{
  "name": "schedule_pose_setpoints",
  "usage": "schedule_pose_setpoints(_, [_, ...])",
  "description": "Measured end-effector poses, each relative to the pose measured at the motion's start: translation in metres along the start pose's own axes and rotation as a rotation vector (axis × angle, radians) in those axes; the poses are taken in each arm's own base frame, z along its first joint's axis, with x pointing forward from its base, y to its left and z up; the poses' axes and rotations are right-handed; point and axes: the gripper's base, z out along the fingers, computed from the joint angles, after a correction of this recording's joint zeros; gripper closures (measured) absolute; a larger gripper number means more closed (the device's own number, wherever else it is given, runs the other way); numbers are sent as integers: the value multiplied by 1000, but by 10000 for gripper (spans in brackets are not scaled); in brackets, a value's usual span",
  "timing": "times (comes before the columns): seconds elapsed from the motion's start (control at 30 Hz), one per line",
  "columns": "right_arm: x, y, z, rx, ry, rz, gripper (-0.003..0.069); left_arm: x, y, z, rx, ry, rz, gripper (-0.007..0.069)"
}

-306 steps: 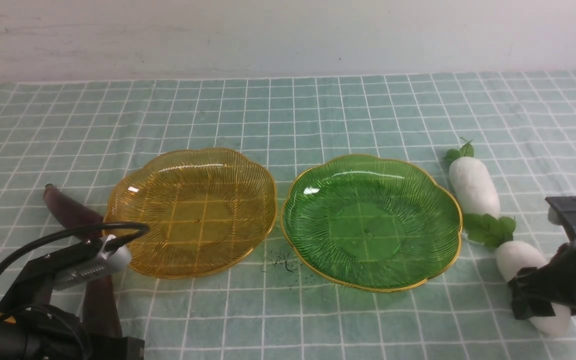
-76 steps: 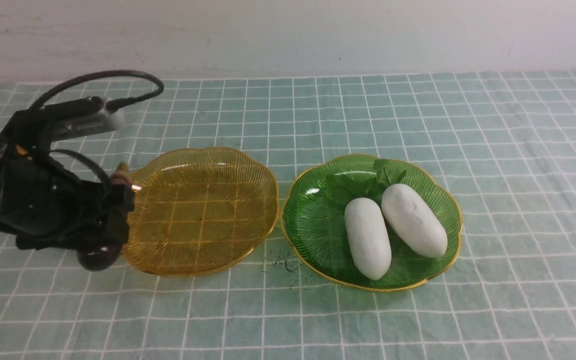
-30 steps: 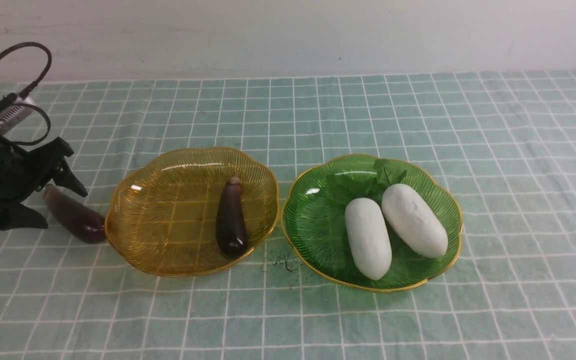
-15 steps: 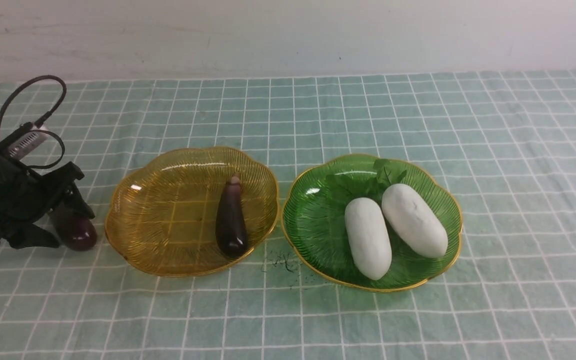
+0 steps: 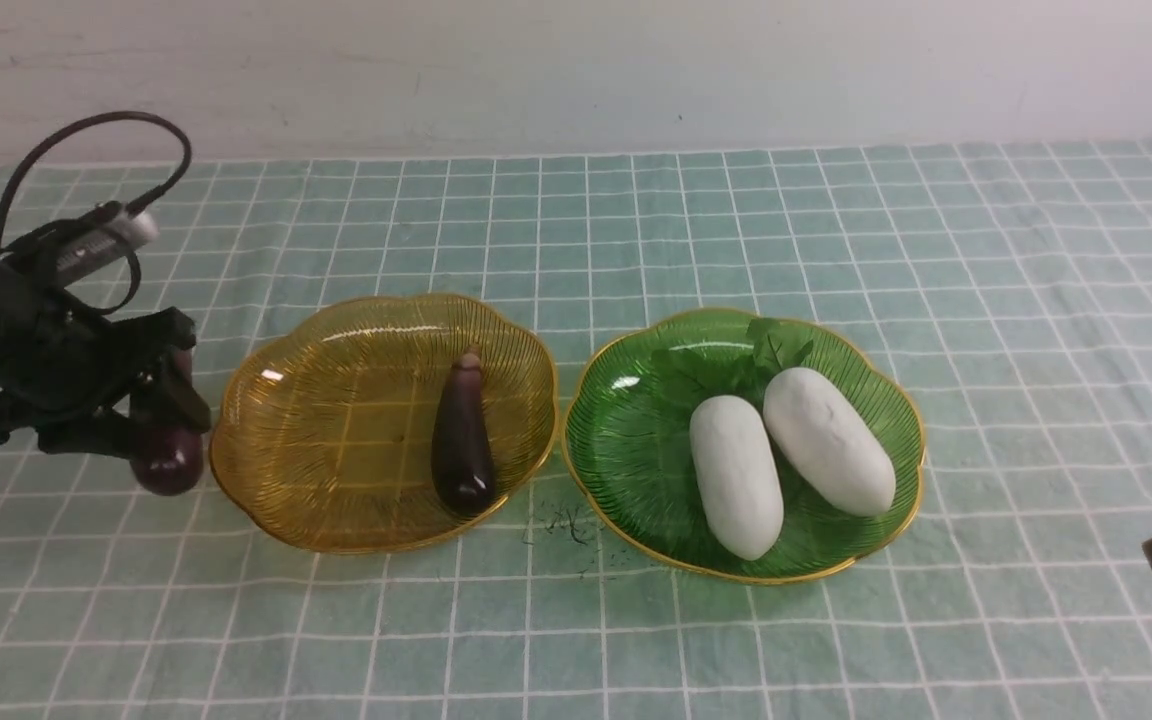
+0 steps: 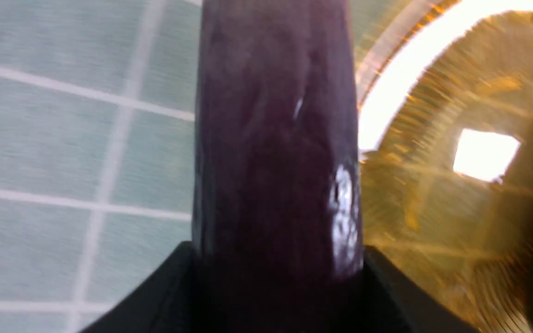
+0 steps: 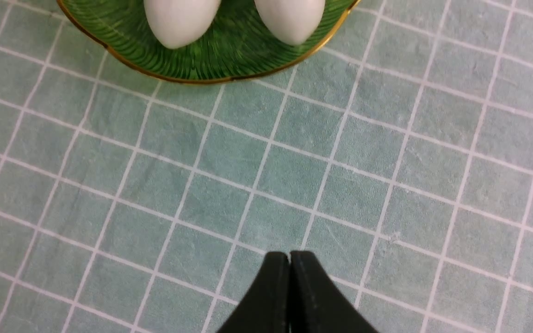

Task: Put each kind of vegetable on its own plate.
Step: Use the left arm to grab an eggplant and put it into the left plate

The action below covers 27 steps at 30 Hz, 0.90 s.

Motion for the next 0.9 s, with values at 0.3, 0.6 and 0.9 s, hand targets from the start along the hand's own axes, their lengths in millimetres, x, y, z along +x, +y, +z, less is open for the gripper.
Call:
schedule_pose_setpoints(0.3, [-1, 1, 0, -16, -12, 12, 674, 20, -66, 4, 48, 62, 173, 262])
schedule_pose_setpoints(0.6, [2, 2, 0, -26, 18, 14, 674, 35, -123, 25, -7, -13, 423, 262])
schedule_pose_setpoints(0.9, [20, 5, -21, -27, 19, 3, 674, 36, -130, 27, -28, -43, 471, 206])
